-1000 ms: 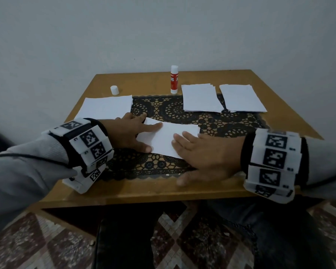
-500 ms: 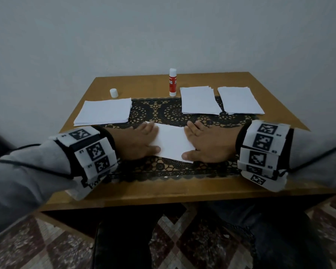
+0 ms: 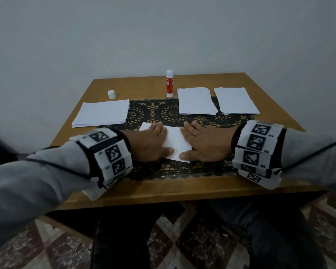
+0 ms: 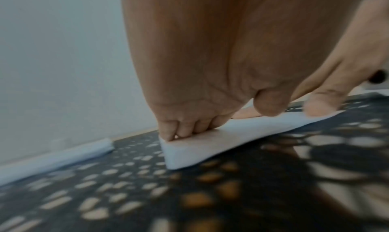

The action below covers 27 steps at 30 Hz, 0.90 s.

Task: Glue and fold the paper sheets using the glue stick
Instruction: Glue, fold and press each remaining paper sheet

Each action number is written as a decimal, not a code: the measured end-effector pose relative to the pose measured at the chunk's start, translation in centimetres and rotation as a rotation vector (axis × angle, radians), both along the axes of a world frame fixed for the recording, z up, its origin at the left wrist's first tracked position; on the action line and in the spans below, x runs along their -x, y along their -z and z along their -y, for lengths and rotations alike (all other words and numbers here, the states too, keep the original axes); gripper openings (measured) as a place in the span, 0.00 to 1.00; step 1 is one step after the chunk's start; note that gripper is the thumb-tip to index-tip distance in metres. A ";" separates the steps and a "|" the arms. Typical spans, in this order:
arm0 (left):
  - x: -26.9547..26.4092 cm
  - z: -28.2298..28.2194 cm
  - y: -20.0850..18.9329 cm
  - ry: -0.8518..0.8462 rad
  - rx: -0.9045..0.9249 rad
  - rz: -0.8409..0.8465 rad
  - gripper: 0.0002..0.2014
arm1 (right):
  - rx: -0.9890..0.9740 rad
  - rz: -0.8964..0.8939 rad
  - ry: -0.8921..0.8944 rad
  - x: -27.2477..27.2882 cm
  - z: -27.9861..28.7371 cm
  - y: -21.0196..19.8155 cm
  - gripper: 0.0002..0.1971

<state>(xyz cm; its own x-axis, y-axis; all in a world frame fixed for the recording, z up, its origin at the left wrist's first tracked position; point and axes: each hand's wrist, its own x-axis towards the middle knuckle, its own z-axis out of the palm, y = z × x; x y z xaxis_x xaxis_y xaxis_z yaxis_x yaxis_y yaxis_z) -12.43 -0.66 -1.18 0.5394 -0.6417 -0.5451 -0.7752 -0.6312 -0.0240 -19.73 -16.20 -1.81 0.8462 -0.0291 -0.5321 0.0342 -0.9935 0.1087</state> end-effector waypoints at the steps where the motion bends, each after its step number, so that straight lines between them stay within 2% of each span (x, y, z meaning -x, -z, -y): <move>1: 0.6 0.0 0.2 0.025 0.002 -0.030 0.38 | -0.002 0.004 0.001 0.0 0.1 0.1 0.45; 4: 0.1 -1.2 0.0 0.011 0.026 -0.087 0.36 | -0.008 -0.003 -0.005 -0.1 0.3 0.2 0.45; 8: -2.1 -2.2 -0.4 -0.109 0.008 0.012 0.37 | -0.018 0.005 -0.005 0.1 0.2 0.1 0.44; 14: 2.1 -2.6 0.2 0.071 -0.020 -0.042 0.40 | -0.029 0.011 -0.009 0.1 0.4 0.3 0.44; 19: 1.6 -3.3 -0.3 -0.019 -0.020 0.004 0.41 | -0.034 0.015 -0.010 0.3 0.4 0.4 0.44; 23: 4.9 -3.5 0.2 0.067 -0.039 -0.062 0.43 | -0.034 0.022 -0.008 0.1 0.6 0.6 0.44; 27: 2.0 -4.0 -0.2 -0.077 -0.013 -0.049 0.43 | -0.039 0.018 -0.013 0.2 0.5 0.6 0.44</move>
